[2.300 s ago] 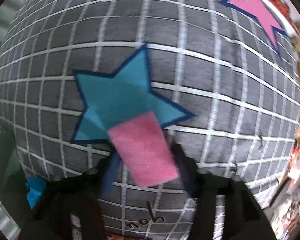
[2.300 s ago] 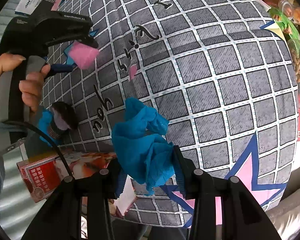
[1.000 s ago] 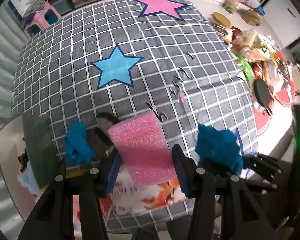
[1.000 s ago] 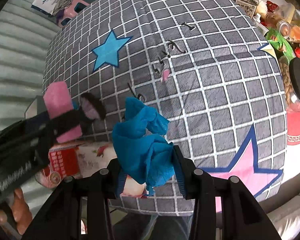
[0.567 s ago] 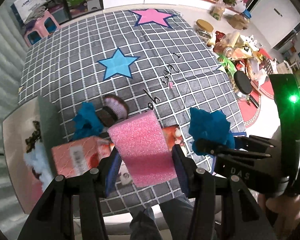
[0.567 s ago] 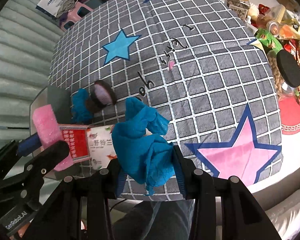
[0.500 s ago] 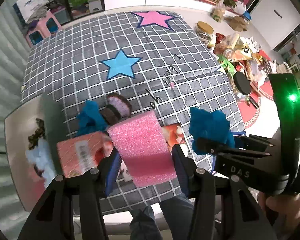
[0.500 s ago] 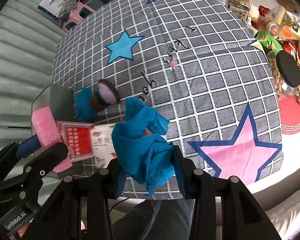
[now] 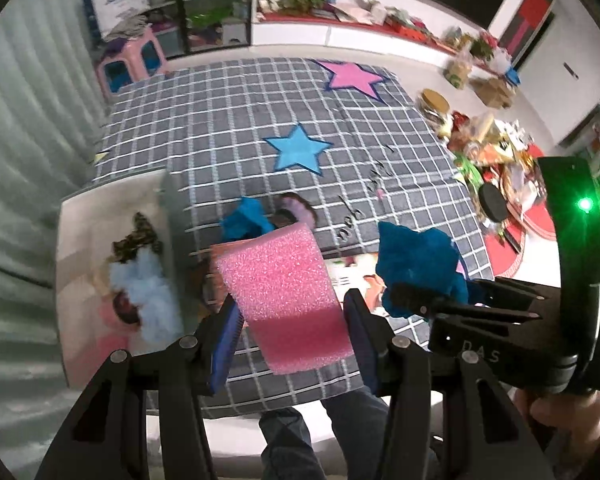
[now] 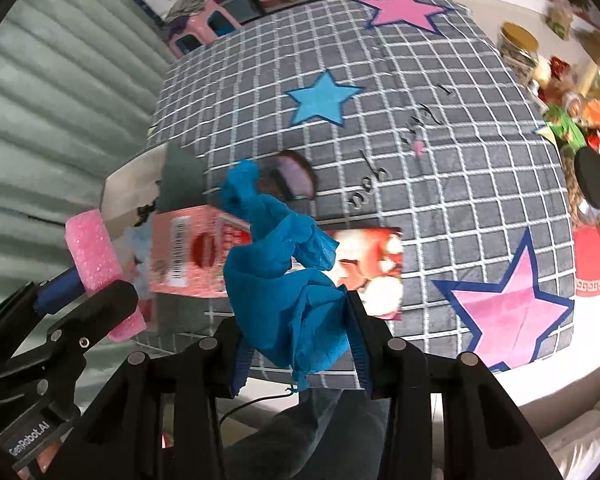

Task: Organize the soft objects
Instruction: 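Carry the pink foam block and blue cloth over the white box with both tools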

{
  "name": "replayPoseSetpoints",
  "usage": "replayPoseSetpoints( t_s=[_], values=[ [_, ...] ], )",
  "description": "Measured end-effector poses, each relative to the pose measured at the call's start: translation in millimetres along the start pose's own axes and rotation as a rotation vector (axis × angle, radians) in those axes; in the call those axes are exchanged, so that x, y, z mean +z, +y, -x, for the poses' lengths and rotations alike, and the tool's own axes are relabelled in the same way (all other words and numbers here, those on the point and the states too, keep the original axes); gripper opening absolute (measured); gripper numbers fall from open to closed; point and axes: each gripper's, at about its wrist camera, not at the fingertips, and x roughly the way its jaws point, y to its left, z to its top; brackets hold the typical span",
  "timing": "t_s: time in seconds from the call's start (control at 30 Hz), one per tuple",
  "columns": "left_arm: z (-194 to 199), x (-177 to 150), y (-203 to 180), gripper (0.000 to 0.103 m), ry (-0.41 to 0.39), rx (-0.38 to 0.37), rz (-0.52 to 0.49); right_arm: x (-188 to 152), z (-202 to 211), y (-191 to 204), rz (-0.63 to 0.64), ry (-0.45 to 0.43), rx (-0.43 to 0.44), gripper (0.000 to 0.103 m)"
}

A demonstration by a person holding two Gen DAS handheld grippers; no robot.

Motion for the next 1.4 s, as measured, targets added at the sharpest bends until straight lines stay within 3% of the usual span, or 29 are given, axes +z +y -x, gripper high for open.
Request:
replayPoseSetpoints(
  t_s=[0.43, 0.8, 1.07, 1.4],
  values=[
    [30.2, -35.8, 100.8, 0.055, -0.056, 0.106, 0.213, -6.7, -2.0, 93.3, 0.179, -0.016, 0.045, 0.043],
    [38.7, -76.1, 179.8, 0.055, -0.064, 0.192, 0.422, -16.3, -25.4, 173.9, 0.375, 0.050, 0.081, 0.043],
    [30.0, -90.2, 200.9, 0.055, -0.046, 0.198, 0.488, -26.5, -40.8, 215.1, 0.488, 0.086, 0.076, 0.043],
    [21.1, -91.6, 209.1, 0.055, -0.033, 0.185, 0.501, -28.5, -51.2, 223.4, 0.513, 0.123, 0.058, 0.043]
  ],
)
